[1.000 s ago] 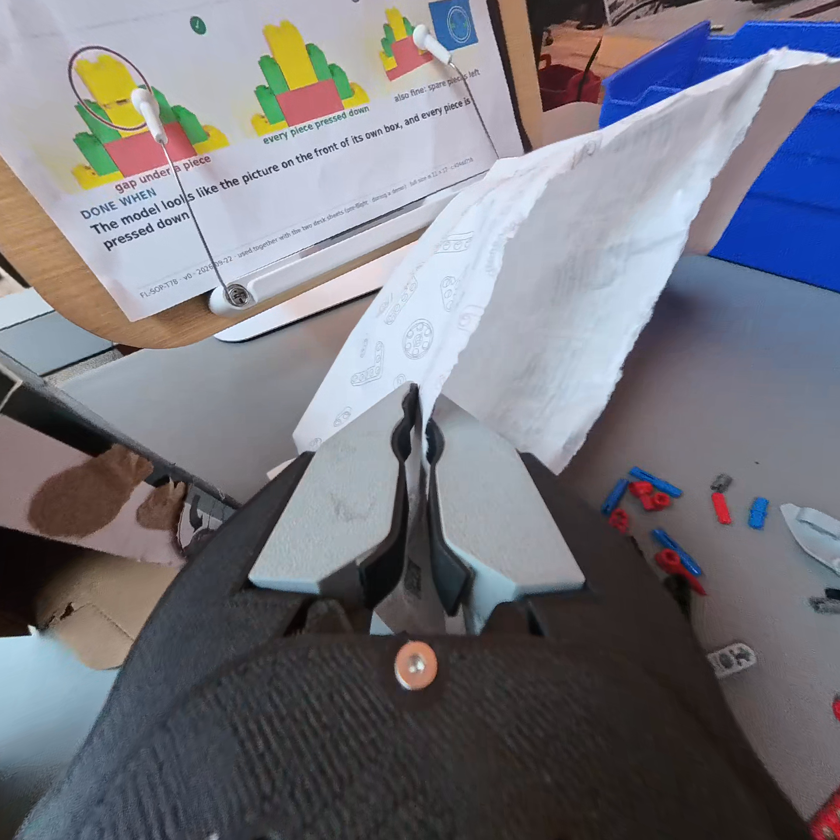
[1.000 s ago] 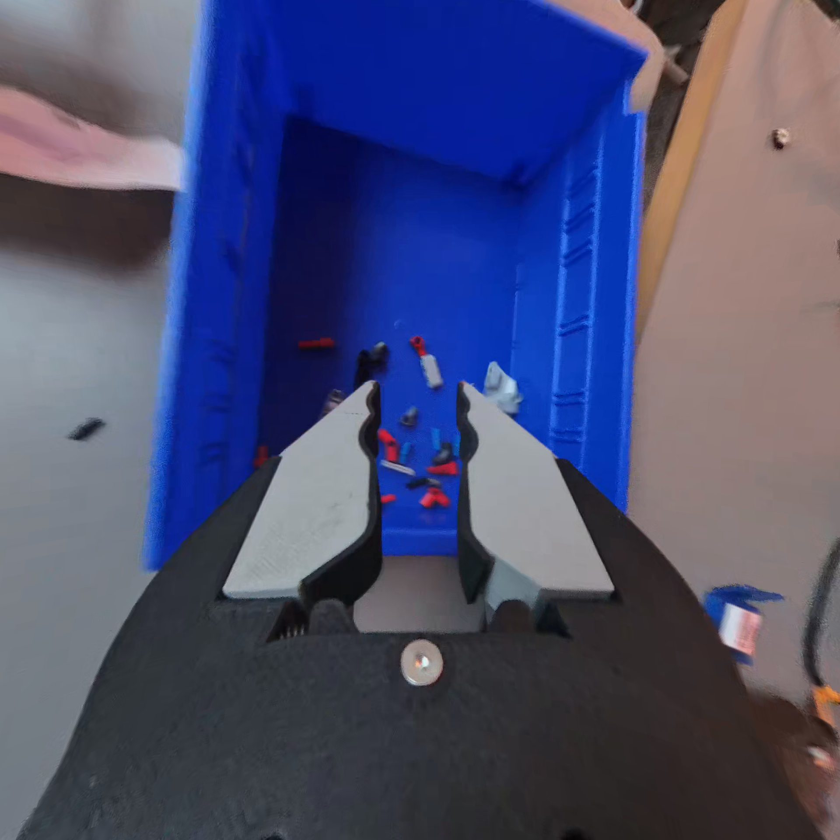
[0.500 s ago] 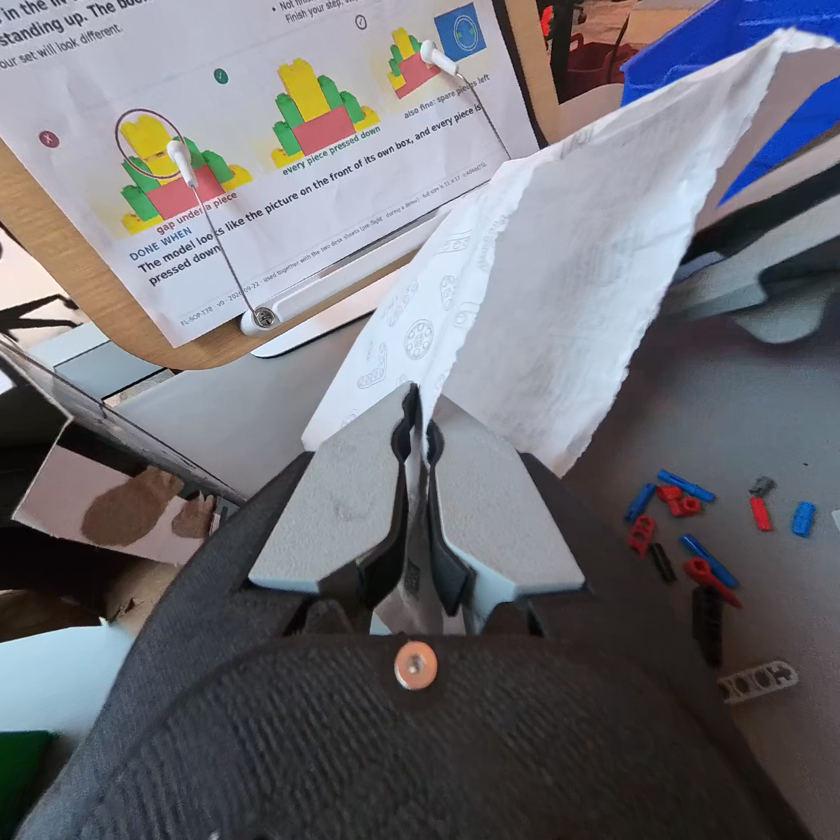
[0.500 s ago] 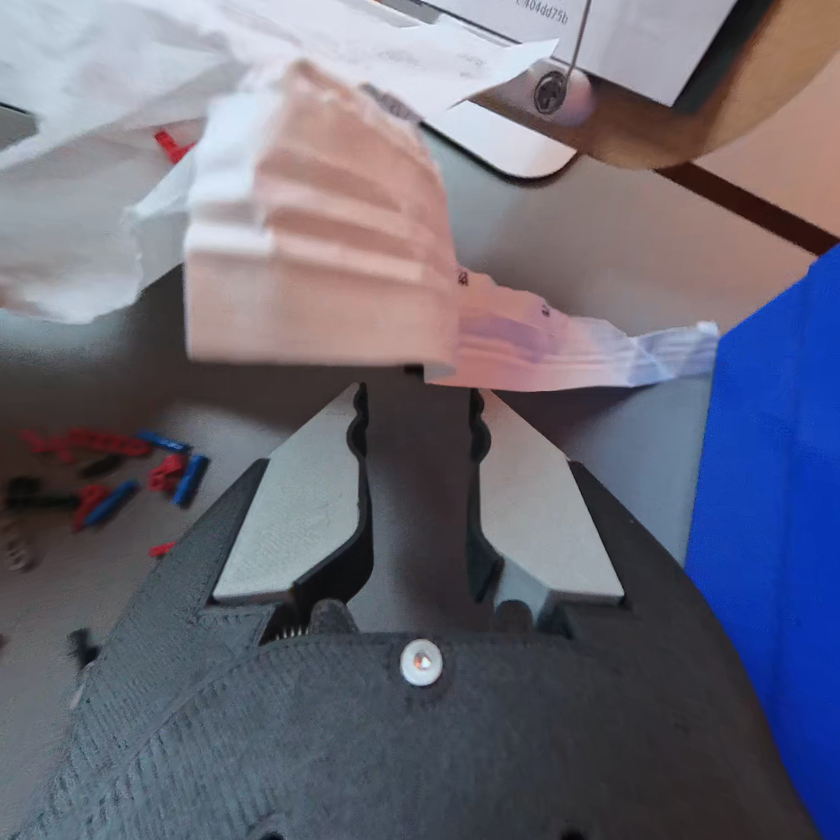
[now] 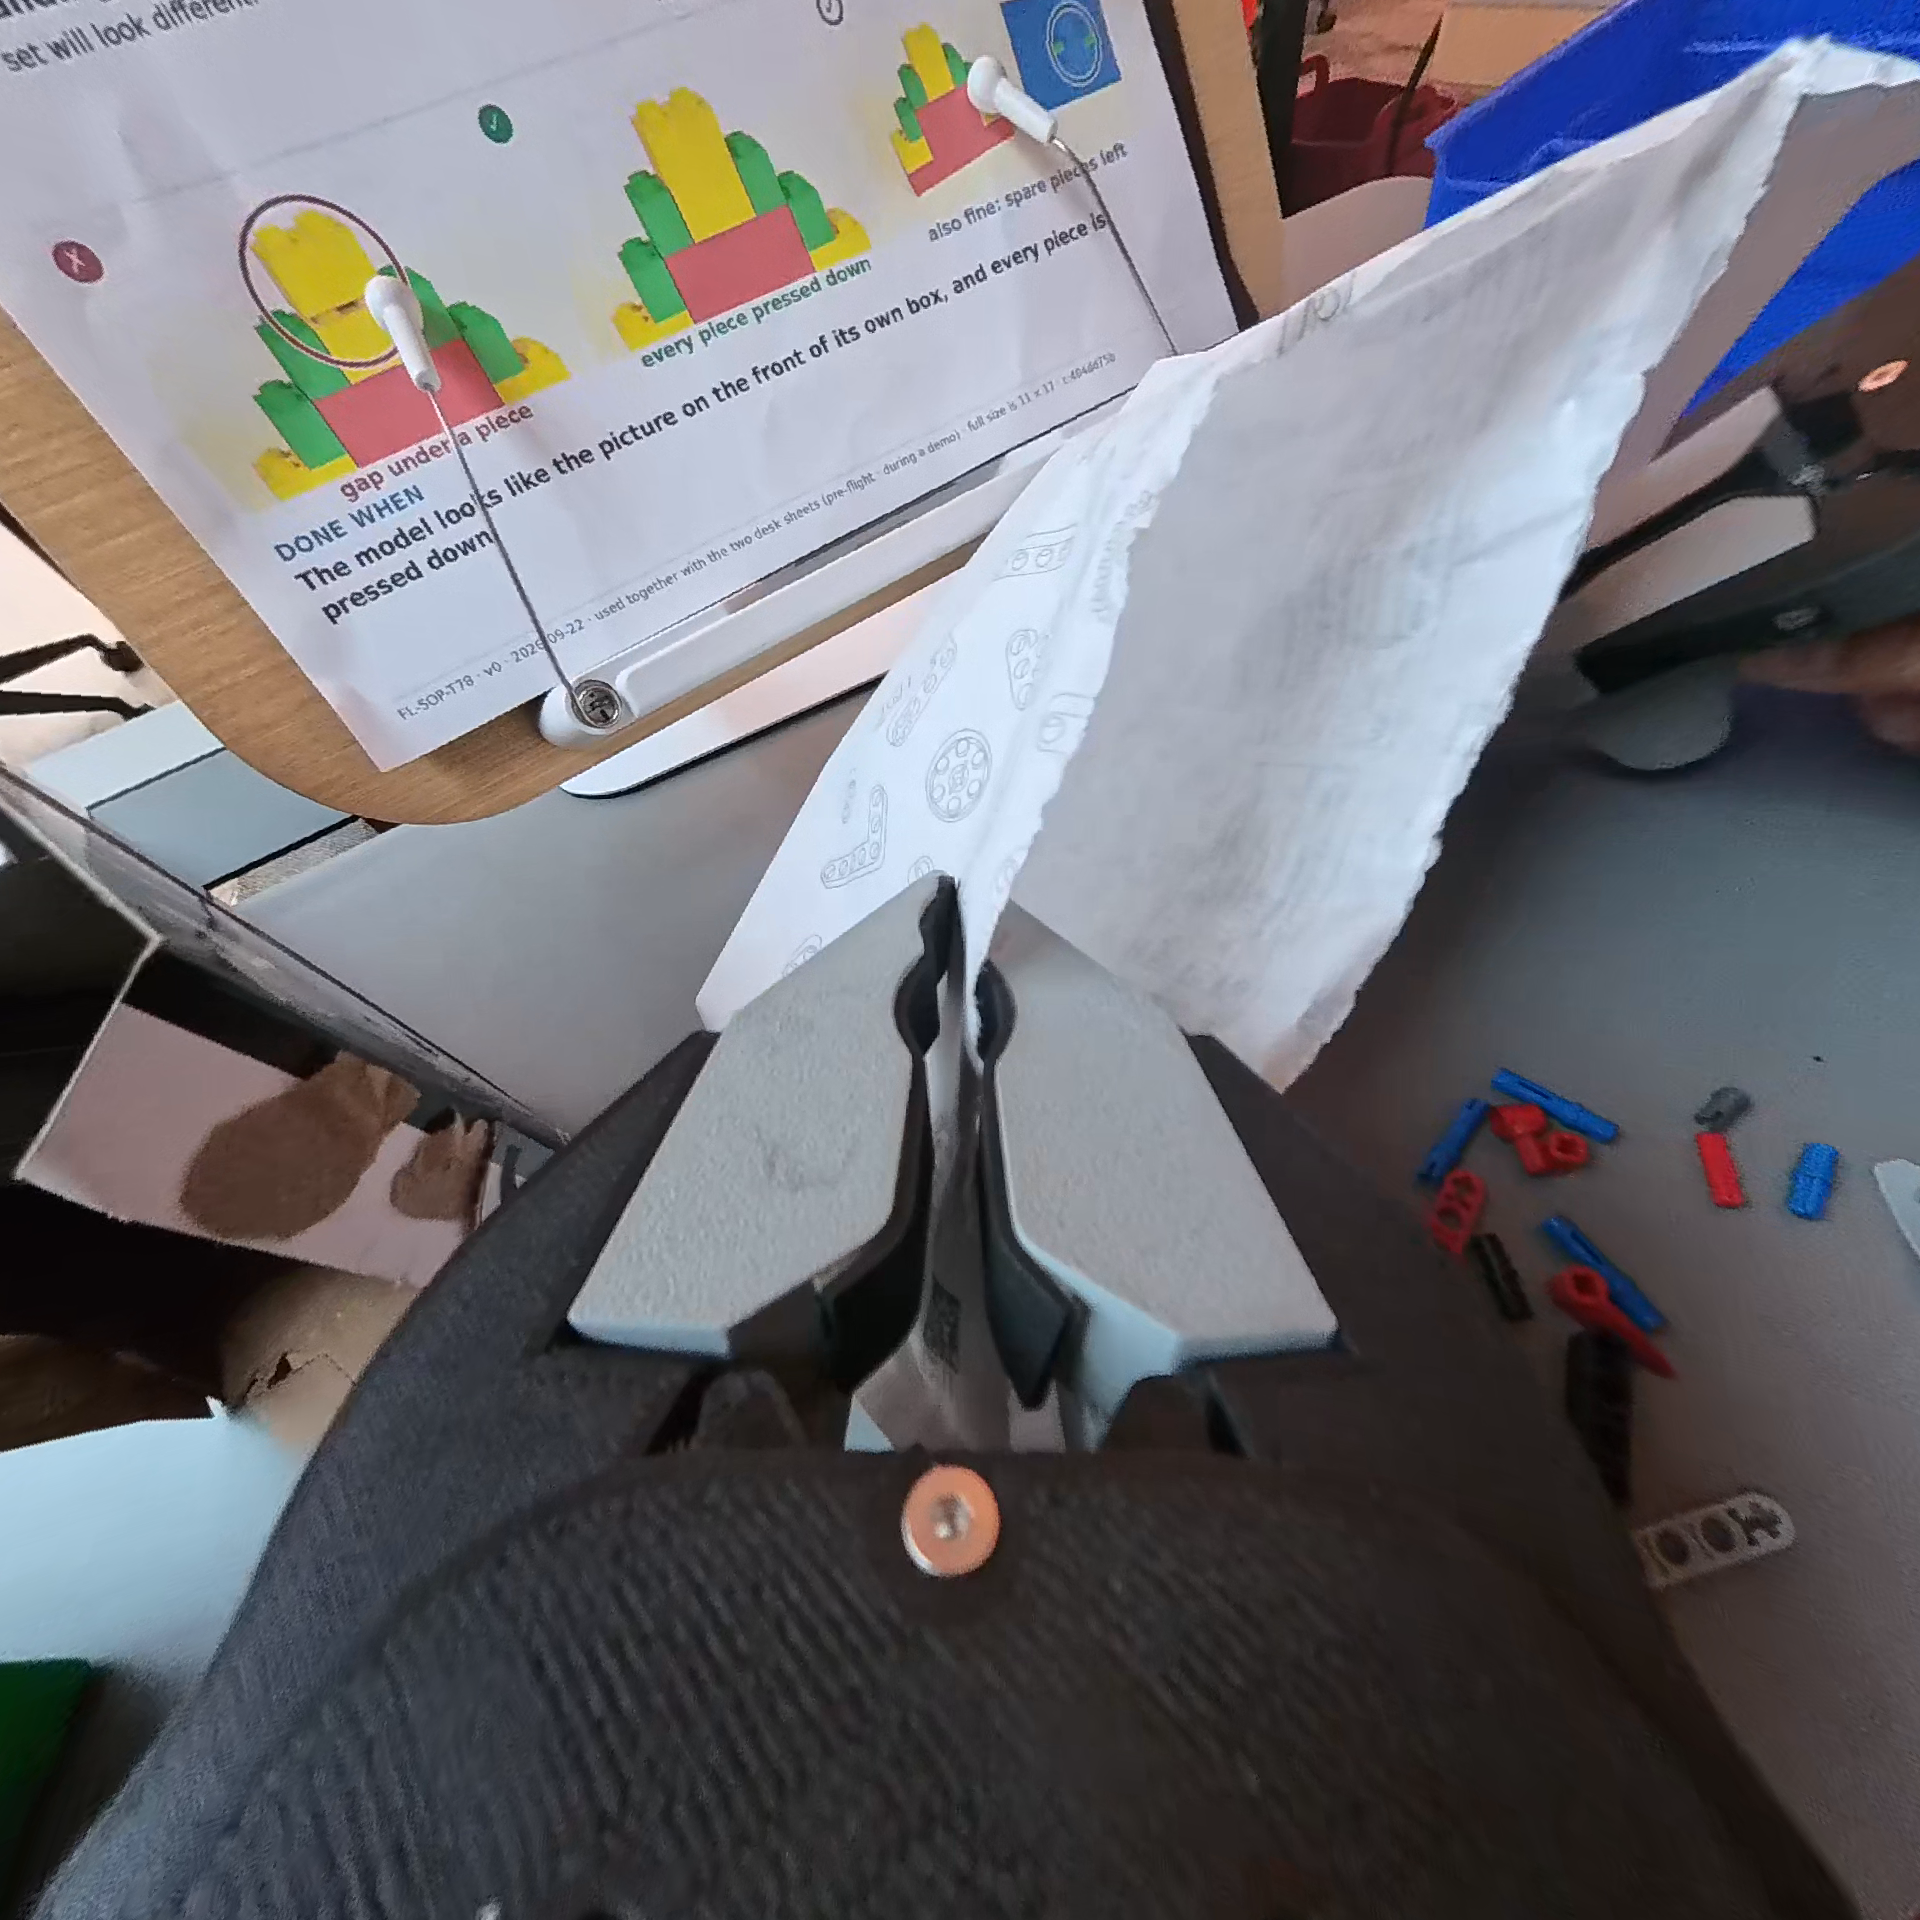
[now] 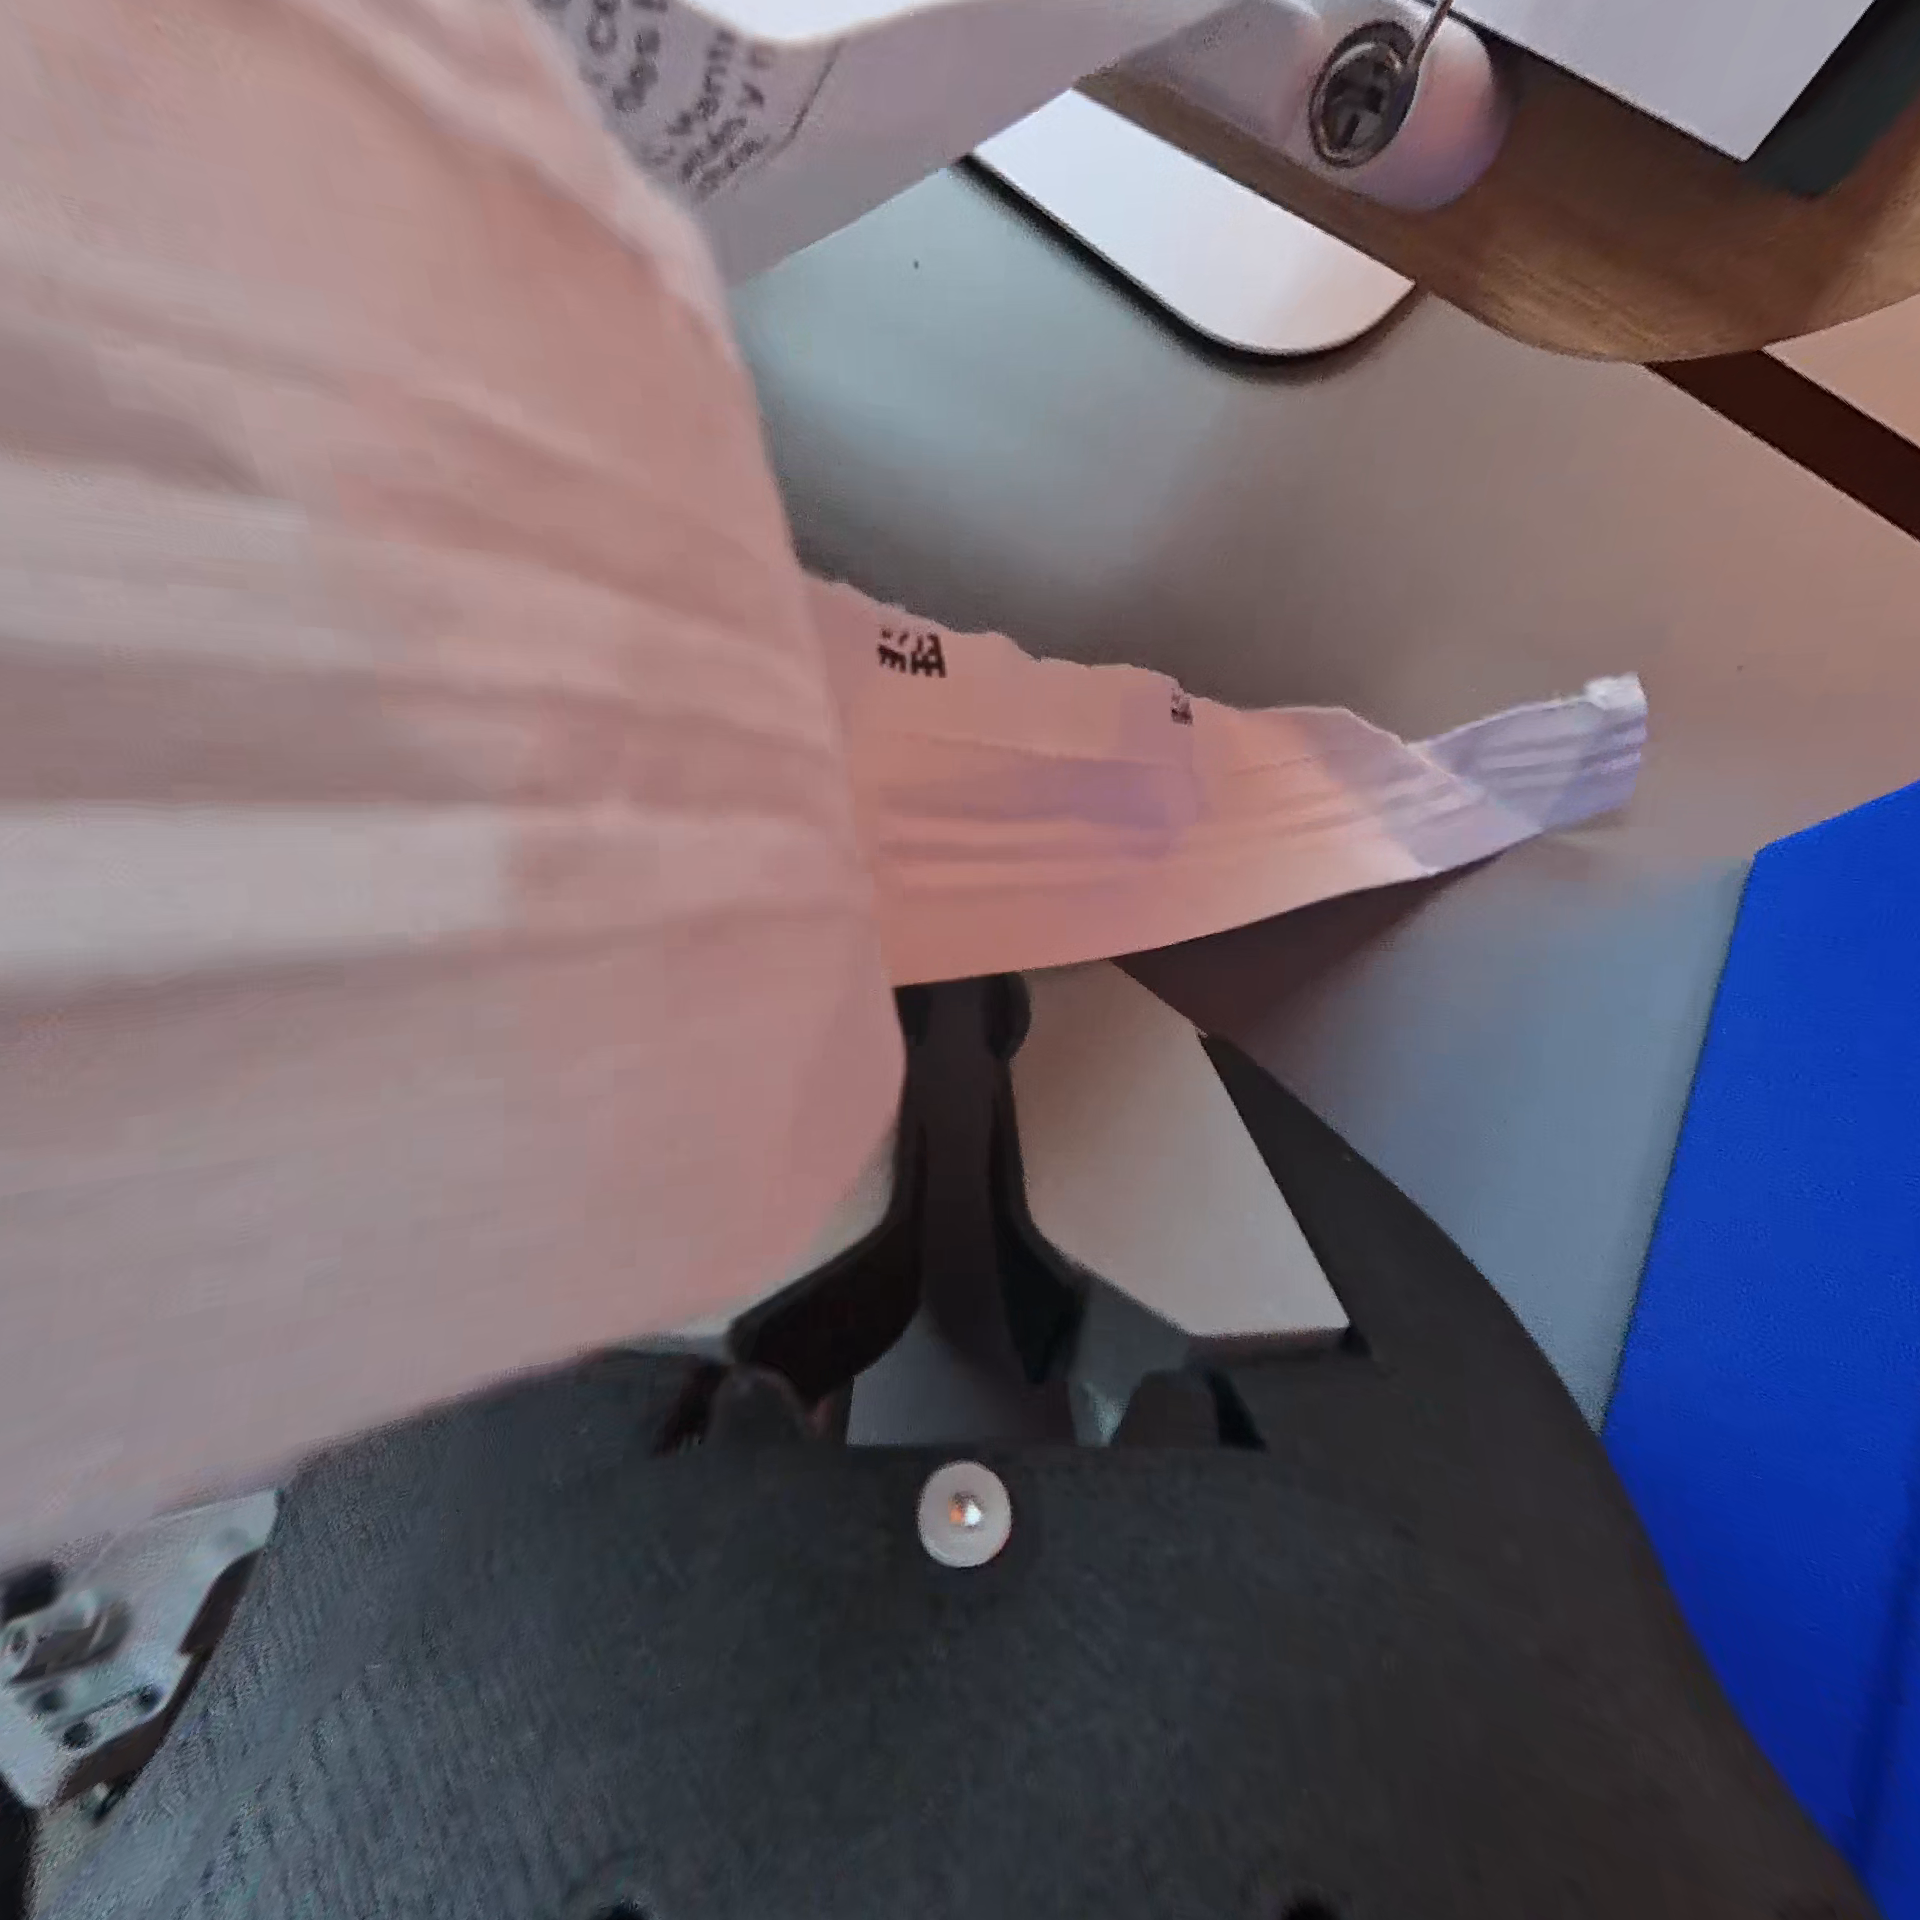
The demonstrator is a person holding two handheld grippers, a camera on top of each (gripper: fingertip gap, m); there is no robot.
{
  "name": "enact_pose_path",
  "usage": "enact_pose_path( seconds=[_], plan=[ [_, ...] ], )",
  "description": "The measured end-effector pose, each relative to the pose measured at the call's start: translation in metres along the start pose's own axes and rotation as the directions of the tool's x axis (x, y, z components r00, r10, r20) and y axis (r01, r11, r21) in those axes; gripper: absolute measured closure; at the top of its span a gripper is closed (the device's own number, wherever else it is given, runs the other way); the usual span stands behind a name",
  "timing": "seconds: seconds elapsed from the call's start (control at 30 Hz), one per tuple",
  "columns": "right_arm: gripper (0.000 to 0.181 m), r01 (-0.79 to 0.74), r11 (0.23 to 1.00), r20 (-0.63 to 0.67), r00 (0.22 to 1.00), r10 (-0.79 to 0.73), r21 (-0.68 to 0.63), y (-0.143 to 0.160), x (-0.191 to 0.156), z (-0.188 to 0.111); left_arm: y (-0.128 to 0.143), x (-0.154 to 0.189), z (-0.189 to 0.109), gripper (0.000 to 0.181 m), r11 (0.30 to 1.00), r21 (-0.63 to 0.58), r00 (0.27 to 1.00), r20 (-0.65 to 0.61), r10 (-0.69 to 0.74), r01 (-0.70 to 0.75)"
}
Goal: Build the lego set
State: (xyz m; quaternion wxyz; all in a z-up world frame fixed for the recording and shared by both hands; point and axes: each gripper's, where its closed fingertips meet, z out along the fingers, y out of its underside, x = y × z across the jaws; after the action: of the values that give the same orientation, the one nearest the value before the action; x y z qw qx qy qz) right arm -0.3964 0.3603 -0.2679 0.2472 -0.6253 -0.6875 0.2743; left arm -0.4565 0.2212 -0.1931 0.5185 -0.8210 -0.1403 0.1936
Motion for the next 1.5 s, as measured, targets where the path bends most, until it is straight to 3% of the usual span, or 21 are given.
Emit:
enact_pose_path(
  seconds=[0.03, 0.23, 0.37, 0.47, 0.53, 0.6, 0.67, 0.7, 0.77, 0.83, 1.0, 1.13, 1.27, 1.5],
  plan=[
    [0.180, 0.002, 1.000, -0.005, 1.000, -0.002, -0.007, 0.001, 0.000, -0.004, 0.000, 0.000, 0.000, 0.181, 1.000, 0.001, 1.000, 0.001, -0.002, 0.002],
    [0.180, 0.028, 1.000, -0.003, 1.000, -0.028, -0.005, -0.003, -0.010, -0.053, -0.002, 0.002, -0.001, 0.181, 1.000, 0.004, 1.000, -0.006, -0.008, 0.008],
    [0.180, 0.073, 0.995, -0.064, 0.996, -0.069, 0.061, -0.017, -0.015, -0.118, -0.001, 0.010, 0.001, 0.181, 1.000, -0.003, 1.000, -0.026, -0.001, 0.001],
    [0.180, 0.055, 0.993, -0.293, 0.956, -0.023, 0.100, -0.020, 0.038, -0.176, -0.001, 0.024, 0.003, 0.181, 1.000, -0.008, 0.998, -0.057, 0.011, -0.011],
    [0.180, -0.009, 0.998, -0.428, 0.903, 0.037, 0.068, 0.001, 0.093, -0.198, -0.001, 0.032, 0.005, 0.181, 0.999, -0.012, 0.997, -0.065, 0.035, -0.036],
    [0.178, -0.120, 0.989, -0.422, 0.904, 0.073, -0.085, 0.049, 0.124, -0.186, 0.000, 0.036, 0.005, 0.181, 0.998, -0.017, 0.996, -0.070, 0.052, -0.054],
    [0.165, -0.217, 0.943, -0.350, 0.929, 0.121, -0.251, 0.094, 0.126, -0.172, 0.001, 0.036, 0.005, 0.181, 0.998, -0.019, 0.996, -0.070, 0.059, -0.061],
    [0.163, -0.230, 0.942, -0.353, 0.926, 0.134, -0.246, 0.101, 0.129, -0.172, 0.001, 0.036, 0.005, 0.181, 0.998, -0.022, 0.996, -0.072, 0.056, -0.058],
    [0.158, -0.231, 0.966, -0.365, 0.915, 0.174, -0.118, 0.089, 0.132, -0.180, 0.002, 0.034, 0.004, 0.181, 0.999, -0.024, 0.996, -0.079, 0.047, -0.049],
    [0.136, -0.228, 0.973, -0.371, 0.908, 0.194, -0.049, 0.075, 0.129, -0.192, 0.003, 0.034, 0.005, 0.181, 0.999, -0.026, 0.996, -0.086, 0.037, -0.039],
    [0.134, -0.173, 0.982, -0.378, 0.917, 0.130, -0.082, 0.063, 0.116, -0.207, 0.012, 0.038, 0.010, 0.181, 0.997, -0.065, 0.993, -0.111, 0.045, -0.052],
    [0.133, -0.126, 0.985, -0.136, 0.981, 0.141, 0.115, 0.028, 0.039, -0.210, 0.014, 0.037, 0.011, 0.181, 0.996, -0.073, 0.993, -0.105, 0.049, -0.057],
    [0.143, -0.094, 0.995, -0.058, 0.994, 0.092, -0.026, 0.068, -0.021, -0.166, 0.016, 0.037, 0.012, 0.181, 0.996, -0.078, 0.993, -0.110, 0.036, -0.045],
    [0.143, -0.182, 0.977, -0.164, 0.973, 0.162, -0.113, 0.111, -0.011, -0.110, 0.015, 0.038, 0.010, 0.181, 0.996, -0.073, 0.993, -0.107, 0.043, -0.051]
  ],
)
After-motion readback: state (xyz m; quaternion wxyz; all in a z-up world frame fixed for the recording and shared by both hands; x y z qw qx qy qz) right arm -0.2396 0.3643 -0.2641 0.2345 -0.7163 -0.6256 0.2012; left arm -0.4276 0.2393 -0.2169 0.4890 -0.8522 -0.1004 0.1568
